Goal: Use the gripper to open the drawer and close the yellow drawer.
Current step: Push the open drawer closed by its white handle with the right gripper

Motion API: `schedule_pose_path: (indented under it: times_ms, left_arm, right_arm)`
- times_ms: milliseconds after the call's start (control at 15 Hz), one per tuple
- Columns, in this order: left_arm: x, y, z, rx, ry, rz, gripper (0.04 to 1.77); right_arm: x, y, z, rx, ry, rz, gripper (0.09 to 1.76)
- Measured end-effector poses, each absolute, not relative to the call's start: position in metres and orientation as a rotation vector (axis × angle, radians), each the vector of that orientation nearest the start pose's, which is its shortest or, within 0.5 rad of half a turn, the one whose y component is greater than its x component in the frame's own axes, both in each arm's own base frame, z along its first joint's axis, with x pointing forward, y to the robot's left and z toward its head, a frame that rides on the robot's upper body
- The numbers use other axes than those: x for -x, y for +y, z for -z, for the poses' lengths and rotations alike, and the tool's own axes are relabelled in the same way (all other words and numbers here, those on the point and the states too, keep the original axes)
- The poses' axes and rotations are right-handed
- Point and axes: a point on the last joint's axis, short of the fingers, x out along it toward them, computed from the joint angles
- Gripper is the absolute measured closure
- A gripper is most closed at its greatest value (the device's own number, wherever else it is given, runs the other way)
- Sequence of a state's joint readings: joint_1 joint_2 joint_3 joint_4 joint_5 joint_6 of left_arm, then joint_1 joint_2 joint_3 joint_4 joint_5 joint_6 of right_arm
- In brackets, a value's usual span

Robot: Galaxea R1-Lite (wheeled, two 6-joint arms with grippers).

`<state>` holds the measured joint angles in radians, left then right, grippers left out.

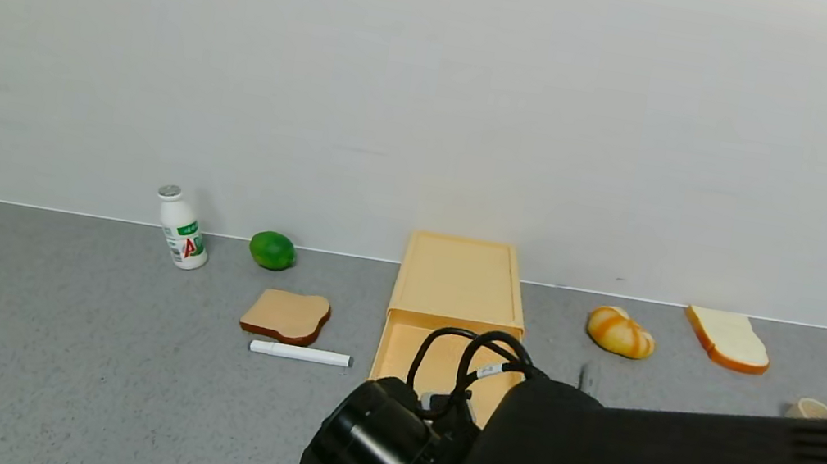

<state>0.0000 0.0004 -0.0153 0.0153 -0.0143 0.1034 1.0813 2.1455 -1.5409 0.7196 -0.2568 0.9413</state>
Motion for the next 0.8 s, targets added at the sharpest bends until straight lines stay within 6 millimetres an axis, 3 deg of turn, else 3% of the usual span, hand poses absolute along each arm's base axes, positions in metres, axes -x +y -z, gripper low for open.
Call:
schedule_pose_path:
  times_ms: [800]
  left_arm:
    - [0.024,0.0,-0.078,-0.104,0.0,0.014,0.09]
  right_arm:
    - [-0.166,0.332,-0.08,0.019,1.064,-0.129,0.14]
